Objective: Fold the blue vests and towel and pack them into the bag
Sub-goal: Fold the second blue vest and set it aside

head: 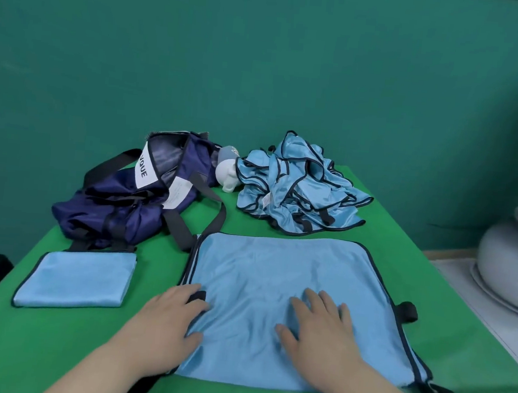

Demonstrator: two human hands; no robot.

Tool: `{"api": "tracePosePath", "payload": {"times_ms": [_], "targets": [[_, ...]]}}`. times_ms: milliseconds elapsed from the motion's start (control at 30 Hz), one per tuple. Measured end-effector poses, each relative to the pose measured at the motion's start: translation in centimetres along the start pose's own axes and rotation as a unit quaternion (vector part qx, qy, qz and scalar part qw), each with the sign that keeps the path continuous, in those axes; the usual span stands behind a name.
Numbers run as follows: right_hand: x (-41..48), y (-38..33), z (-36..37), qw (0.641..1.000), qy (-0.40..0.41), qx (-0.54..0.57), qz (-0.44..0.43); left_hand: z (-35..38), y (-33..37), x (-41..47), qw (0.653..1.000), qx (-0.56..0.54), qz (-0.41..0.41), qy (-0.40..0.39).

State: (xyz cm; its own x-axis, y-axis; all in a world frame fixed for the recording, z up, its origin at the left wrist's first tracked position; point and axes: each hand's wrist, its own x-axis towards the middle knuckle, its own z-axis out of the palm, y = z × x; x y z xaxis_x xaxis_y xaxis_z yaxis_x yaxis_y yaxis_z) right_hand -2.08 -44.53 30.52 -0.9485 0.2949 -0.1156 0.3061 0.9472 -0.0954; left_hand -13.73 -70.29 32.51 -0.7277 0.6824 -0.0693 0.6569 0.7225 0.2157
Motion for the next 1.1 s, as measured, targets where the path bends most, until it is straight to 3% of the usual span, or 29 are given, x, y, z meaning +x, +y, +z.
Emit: {"api": "tracePosePath", "payload": {"times_ms": [333, 533, 700, 800, 1100], "targets": [[-1.8, 1.6, 0.1, 0.999, -0.030, 0.010, -0.040, 0.4, -0.4, -4.3, 0.992, -0.102, -0.070, 0.012], [-1.8, -0.2, -0.5, 0.998, -0.008, 0.028, -0.060, 0.0, -1.1, -4.2, 0.973, -0.163, -0.117, 0.114], [-1.2, -5.0, -1.3, 0.987, 0.029, 0.085, -0.134, -1.0, -0.8, -5.2, 0.964, -0.173, -0.088, 0.182], [0.0, -8.1, -1.1, 0.981, 0.033, 0.105, -0.158, -1.6, -0.7, -6.5, 0.970, -0.144, -0.089, 0.173], [1.3, -11.5, 2.7, 0.985, 0.043, 0.087, -0.146, -0.9, 0.1, -8.8, 0.996, -0.047, -0.071, 0.038]]}}
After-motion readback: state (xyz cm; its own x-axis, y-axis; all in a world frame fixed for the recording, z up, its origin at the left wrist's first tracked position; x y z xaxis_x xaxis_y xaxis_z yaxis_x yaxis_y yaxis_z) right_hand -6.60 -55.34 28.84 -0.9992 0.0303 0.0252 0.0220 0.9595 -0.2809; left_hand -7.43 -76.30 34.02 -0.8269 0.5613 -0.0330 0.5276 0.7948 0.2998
